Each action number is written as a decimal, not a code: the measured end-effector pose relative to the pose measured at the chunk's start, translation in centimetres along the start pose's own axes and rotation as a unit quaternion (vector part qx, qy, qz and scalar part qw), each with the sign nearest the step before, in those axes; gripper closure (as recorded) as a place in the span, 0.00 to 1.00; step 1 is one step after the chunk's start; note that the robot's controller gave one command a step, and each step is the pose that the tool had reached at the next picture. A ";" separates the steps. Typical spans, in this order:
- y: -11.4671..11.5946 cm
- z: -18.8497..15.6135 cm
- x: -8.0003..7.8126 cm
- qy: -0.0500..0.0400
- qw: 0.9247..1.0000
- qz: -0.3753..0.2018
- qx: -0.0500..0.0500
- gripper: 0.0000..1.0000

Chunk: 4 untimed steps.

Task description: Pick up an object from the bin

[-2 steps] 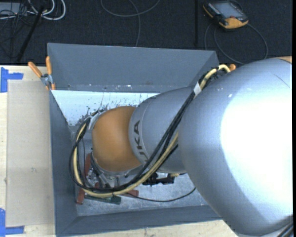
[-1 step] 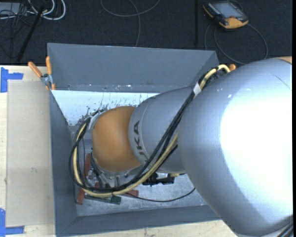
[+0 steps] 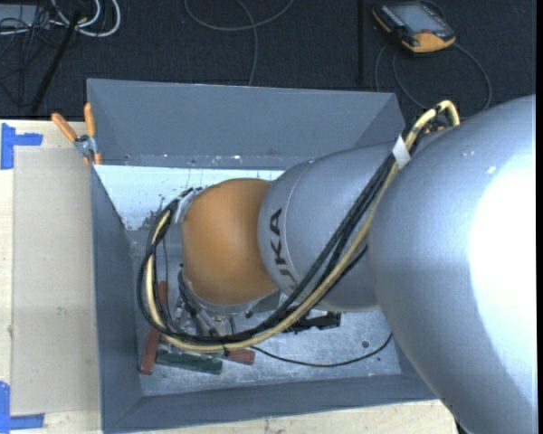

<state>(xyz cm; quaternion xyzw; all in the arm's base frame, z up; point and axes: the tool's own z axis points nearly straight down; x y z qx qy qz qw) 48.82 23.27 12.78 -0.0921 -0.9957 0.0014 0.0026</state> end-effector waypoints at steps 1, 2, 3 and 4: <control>-0.1 -12.2 -0.2 -0.003 1.000 0.000 -0.002 0.00; -0.2 -13.9 -0.2 -0.002 1.000 -0.001 -0.001 1.00; -0.2 -13.0 -0.2 -0.002 1.000 -0.001 -0.001 0.00; -0.1 -12.6 -0.2 -0.002 1.000 -0.002 -0.001 0.00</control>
Offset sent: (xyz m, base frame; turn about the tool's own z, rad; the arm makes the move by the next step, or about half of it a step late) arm 0.0000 0.0000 0.0000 0.0000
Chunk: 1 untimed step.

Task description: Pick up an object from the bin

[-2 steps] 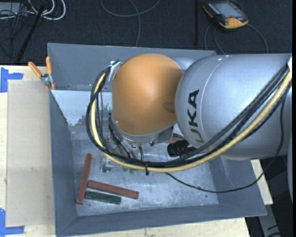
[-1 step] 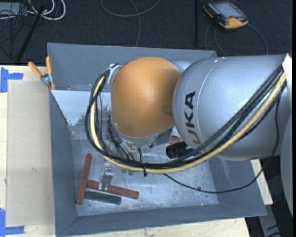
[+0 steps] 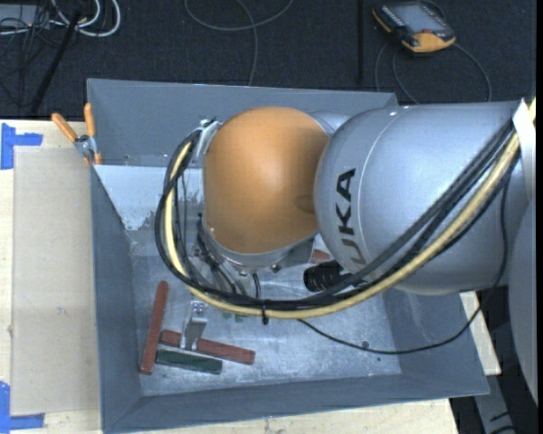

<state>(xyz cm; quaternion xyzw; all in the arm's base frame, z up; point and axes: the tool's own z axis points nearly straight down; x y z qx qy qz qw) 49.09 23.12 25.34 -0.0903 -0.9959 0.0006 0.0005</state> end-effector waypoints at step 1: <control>0.4 7.1 1.1 -0.002 1.000 -0.001 -0.001 0.00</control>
Offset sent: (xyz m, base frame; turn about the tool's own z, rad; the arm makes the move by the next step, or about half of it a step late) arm -0.0097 -0.0036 -0.1734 -0.0586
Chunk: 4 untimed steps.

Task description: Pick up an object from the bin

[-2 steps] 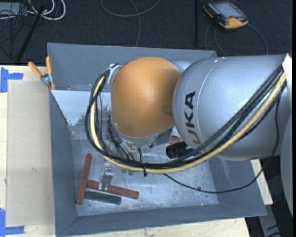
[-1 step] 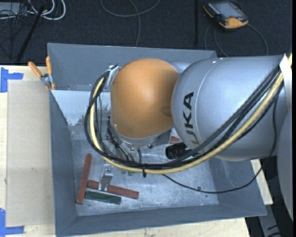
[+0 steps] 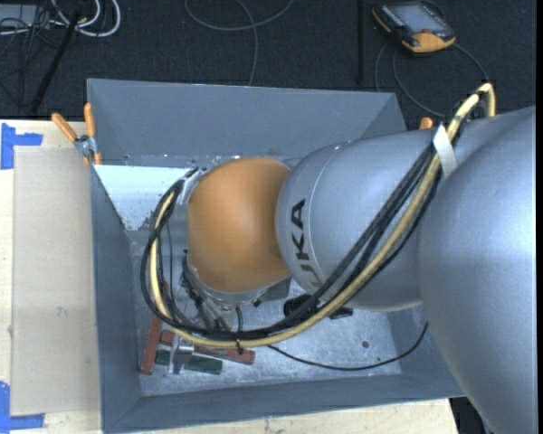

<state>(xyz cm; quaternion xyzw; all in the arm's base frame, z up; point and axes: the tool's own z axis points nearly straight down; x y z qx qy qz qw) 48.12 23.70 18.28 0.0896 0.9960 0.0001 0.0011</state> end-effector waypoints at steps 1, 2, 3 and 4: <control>-1.0 10.4 -0.1 0.003 1.000 -0.027 0.001 1.00; -1.0 10.4 -0.1 0.003 1.000 -0.027 0.001 1.00; -1.1 4.3 0.1 0.004 1.000 -0.028 0.002 0.00; -1.1 3.6 0.0 0.002 1.000 -0.028 0.000 0.00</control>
Offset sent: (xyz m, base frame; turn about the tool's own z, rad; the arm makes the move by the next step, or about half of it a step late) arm 0.0000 0.0000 0.0000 0.0000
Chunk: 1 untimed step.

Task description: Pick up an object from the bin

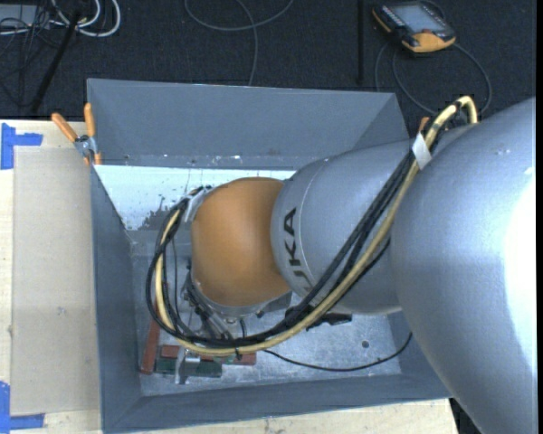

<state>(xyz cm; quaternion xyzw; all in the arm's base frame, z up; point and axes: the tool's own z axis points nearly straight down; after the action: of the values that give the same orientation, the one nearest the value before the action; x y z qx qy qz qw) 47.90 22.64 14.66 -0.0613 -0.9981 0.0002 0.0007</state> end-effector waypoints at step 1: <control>-0.2 7.3 -1.9 -0.006 1.000 0.014 -0.003 1.00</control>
Offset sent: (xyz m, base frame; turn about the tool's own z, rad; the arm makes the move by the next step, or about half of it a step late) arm 0.0000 0.0000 0.0000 0.0000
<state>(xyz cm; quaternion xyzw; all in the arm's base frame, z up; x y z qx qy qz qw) 49.73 22.25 7.33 -0.0754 -0.9971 -0.0024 -0.0051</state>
